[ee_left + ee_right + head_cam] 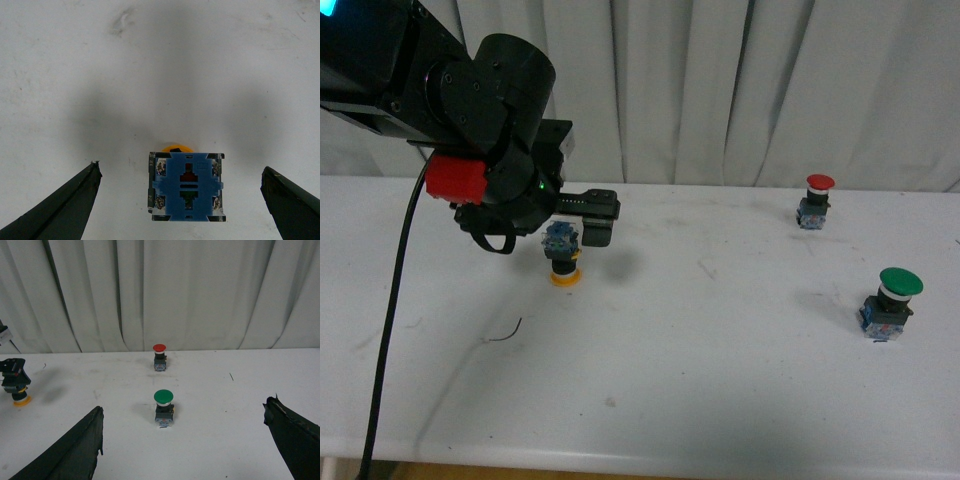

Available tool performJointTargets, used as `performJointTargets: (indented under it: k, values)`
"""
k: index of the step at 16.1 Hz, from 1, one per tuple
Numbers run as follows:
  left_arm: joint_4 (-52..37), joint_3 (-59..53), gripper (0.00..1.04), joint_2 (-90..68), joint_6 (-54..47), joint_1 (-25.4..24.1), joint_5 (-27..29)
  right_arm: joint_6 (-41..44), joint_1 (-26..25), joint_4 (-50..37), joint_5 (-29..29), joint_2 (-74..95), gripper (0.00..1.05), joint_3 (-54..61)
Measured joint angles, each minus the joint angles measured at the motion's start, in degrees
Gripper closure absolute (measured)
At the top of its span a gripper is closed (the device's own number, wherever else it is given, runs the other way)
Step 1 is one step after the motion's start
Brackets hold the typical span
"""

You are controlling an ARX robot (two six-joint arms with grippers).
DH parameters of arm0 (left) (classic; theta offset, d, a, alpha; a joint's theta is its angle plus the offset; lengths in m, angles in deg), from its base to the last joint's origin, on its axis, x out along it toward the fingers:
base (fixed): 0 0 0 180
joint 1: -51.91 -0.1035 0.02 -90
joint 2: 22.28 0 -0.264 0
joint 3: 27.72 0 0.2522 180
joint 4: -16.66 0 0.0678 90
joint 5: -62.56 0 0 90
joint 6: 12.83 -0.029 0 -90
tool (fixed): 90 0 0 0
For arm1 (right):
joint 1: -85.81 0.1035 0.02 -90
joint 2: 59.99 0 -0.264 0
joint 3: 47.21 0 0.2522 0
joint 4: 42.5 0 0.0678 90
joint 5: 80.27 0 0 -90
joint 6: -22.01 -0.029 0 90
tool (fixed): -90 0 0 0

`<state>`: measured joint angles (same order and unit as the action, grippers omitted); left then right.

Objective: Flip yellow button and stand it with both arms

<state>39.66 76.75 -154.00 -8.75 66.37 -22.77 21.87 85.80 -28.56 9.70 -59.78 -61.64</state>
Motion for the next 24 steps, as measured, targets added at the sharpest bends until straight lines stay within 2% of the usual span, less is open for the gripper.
performJointTargets:
  k: [2,3,4,10,14,17,20,24]
  values:
    - [-0.37,0.37,0.07,-0.76,-0.02,0.00,0.31,0.00,0.00,0.00,0.02,0.00,0.06,0.00]
    - [-0.72,0.37,0.10,-0.90,-0.04,0.00,0.83,0.00,0.00,0.00,0.02,0.00,0.06,0.00]
    - [-0.96,0.37,0.21,-0.90,-0.04,0.00,0.94,0.00,0.00,0.00,0.02,0.00,0.06,0.00]
    - [-1.25,0.37,0.68,-0.94,0.07,-0.07,0.17,0.00,0.00,0.02,0.02,0.00,0.06,0.00]
    - [-5.33,-4.76,0.69,2.58,0.04,-0.22,-2.10,0.00,0.00,0.00,0.02,0.00,0.06,0.00]
    - [-13.42,-14.67,0.70,13.73,0.26,0.48,-6.56,0.00,0.00,0.00,0.02,0.00,0.06,0.00]
    - [-21.46,-27.63,0.70,29.05,0.00,3.78,-9.20,0.00,0.00,0.00,0.02,-0.02,0.06,0.00]
    - [-25.62,-42.49,0.70,48.72,-0.07,8.59,-8.79,0.00,0.00,0.00,0.02,0.00,0.06,0.00]
